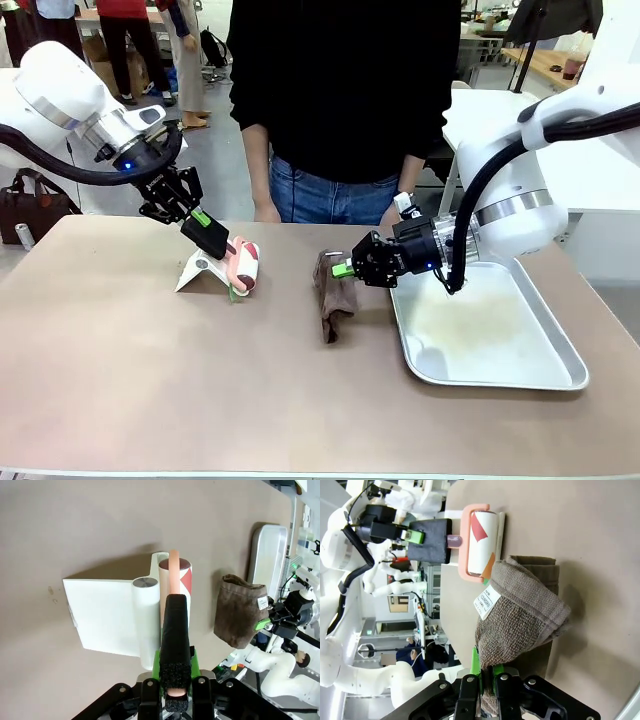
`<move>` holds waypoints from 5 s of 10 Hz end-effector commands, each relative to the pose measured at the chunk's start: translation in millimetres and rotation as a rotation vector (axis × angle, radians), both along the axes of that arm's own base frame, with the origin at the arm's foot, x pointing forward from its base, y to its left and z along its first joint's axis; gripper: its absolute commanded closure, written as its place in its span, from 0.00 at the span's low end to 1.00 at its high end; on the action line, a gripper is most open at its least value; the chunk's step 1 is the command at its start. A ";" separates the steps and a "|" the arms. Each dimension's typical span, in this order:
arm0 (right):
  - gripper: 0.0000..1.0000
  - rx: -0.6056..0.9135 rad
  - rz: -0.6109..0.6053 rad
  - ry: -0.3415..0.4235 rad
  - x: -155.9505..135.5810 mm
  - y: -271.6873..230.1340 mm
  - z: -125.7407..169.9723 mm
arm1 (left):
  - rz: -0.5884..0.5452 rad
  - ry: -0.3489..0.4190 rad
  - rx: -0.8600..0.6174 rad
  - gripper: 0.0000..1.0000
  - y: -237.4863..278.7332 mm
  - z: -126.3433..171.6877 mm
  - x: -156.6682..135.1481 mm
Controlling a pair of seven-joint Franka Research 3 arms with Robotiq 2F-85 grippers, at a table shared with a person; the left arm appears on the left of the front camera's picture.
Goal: Clean the surface of the table.
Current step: Return the Lint Roller and towel to their original positions.
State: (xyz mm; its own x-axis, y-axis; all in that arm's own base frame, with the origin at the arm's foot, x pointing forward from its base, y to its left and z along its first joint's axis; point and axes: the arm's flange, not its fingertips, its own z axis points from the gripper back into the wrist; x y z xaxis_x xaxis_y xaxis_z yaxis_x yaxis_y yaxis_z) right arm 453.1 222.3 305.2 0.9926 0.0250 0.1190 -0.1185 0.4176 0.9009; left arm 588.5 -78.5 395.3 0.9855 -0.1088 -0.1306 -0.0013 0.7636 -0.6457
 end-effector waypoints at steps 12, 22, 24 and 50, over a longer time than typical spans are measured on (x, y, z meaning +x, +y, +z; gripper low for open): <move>0.90 0.006 0.010 -0.017 5.0 -3.1 2.6 | 0.000 0.017 0.038 0.78 1.8 -13.8 -1.3; 0.22 -0.292 -0.013 0.068 13.8 2.7 11.0 | -0.021 0.021 0.019 0.20 3.8 -21.1 -1.3; 0.23 -0.312 -0.008 0.067 12.6 1.6 12.0 | -0.020 0.019 0.023 0.00 3.9 -20.5 -2.0; 0.00 0.366 -0.075 0.151 -74.8 -337.0 36.6 | -0.158 -0.204 -0.777 0.00 302.3 -46.5 -218.7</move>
State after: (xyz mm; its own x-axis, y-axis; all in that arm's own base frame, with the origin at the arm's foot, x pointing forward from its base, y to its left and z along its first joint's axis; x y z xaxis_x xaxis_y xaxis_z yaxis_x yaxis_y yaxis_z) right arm 381.8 -116.2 340.9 0.9964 -0.0758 -0.0377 0.0424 0.0621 0.9972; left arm 372.8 227.8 350.0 0.9582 -0.2125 0.1918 0.2096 0.0645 -0.9757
